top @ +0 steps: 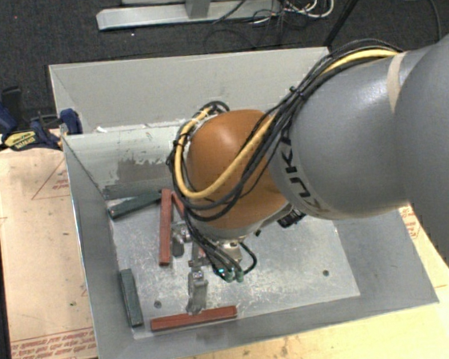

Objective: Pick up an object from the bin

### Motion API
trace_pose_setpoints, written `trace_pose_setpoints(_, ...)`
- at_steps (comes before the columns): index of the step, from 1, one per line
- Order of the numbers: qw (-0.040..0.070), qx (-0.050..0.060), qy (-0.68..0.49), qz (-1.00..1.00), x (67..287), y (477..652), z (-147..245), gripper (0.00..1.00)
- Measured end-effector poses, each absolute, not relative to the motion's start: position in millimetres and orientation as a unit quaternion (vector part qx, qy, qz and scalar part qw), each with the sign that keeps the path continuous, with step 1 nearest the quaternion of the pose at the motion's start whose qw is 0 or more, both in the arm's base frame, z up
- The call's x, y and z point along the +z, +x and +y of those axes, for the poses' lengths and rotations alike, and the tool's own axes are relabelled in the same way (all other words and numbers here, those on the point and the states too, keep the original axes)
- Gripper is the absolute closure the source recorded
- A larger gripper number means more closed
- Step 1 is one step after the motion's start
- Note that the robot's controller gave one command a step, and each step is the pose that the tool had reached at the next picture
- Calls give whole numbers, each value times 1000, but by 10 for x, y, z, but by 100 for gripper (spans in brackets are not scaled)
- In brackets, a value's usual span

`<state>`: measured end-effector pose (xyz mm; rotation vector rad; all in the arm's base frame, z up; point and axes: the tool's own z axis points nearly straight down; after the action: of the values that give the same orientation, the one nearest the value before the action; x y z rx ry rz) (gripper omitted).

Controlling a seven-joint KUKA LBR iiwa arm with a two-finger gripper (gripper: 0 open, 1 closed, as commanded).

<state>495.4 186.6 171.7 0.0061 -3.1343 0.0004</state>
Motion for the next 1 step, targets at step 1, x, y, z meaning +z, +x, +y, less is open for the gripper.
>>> trace_pose_setpoints(1, 0, 0, 0, -1000, 1753, 4975, 1857, 0)
